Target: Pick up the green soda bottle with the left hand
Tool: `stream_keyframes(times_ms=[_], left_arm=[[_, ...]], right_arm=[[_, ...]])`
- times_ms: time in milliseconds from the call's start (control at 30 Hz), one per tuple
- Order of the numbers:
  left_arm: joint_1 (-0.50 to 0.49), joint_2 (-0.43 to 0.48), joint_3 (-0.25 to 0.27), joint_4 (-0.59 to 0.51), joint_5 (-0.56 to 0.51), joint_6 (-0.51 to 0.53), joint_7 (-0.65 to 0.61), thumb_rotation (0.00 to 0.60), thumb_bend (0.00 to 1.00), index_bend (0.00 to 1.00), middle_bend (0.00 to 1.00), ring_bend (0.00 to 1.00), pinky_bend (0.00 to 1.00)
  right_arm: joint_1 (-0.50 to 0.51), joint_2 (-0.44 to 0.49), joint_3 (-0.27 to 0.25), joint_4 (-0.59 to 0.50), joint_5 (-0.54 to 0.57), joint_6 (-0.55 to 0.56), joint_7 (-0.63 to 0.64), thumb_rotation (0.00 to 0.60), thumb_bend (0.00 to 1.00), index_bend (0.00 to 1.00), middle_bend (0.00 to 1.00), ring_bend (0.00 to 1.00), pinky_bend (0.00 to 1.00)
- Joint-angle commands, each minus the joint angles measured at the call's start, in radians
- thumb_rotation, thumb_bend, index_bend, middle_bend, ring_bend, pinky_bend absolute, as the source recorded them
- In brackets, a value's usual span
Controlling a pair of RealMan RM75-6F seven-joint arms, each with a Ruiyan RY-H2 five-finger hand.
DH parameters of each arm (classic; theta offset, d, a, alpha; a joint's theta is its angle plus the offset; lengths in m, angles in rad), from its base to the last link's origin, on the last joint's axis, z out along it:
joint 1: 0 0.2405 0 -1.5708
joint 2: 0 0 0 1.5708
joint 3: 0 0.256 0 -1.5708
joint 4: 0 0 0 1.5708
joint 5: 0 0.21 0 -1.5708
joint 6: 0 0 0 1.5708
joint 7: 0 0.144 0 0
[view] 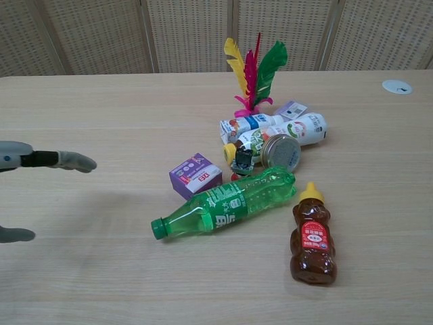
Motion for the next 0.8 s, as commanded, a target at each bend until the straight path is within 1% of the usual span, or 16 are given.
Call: stream_keyframes(times_ms=[33,167,333,533,600,700,800], left_arm=[[-0.068,-0.076,-0.025,0.042,-0.096,-0.070,0.038,0.600,0.33,0.00,0.00,0.00,0.00],[-0.142,-0.154,-0.033,0.086,-0.213,-0.128,0.081,0.600,0.33,0.00,0.00,0.00,0.00],[-0.219,-0.251,-0.033,0.152,-0.334,-0.145,0.136,0.600,0.33,0.00,0.00,0.00,0.00],[-0.299,-0.385,-0.047,0.261,-0.467,-0.100,0.194,0.600,0.32,0.00,0.00,0.00,0.00],[-0.322,-0.428,-0.059,0.301,-0.513,-0.079,0.207,0.600,0.32,0.00,0.00,0.00,0.00],[-0.347,-0.475,-0.080,0.347,-0.561,-0.049,0.215,0.600,0.32,0.00,0.00,0.00,0.00],[-0.360,-0.506,-0.101,0.378,-0.588,-0.004,0.222,0.600,0.32,0.00,0.00,0.00,0.00]], right_arm=[[-0.002,0.002,0.002,0.001,0.002,0.002,0.003,0.600,0.17,0.00,0.00,0.00,0.00],[-0.008,0.008,0.003,0.003,0.006,0.008,0.011,0.600,0.16,0.00,0.00,0.00,0.00],[-0.015,0.010,0.004,0.010,0.011,0.011,0.027,0.600,0.16,0.00,0.00,0.00,0.00],[-0.023,0.013,0.001,0.016,0.009,0.013,0.046,0.599,0.16,0.00,0.00,0.00,0.00],[-0.026,0.015,0.000,0.016,0.009,0.014,0.047,0.599,0.16,0.00,0.00,0.00,0.00],[-0.030,0.018,-0.001,0.013,0.009,0.017,0.045,0.600,0.17,0.00,0.00,0.00,0.00],[-0.033,0.022,-0.001,0.009,0.008,0.022,0.042,0.600,0.17,0.00,0.00,0.00,0.00]])
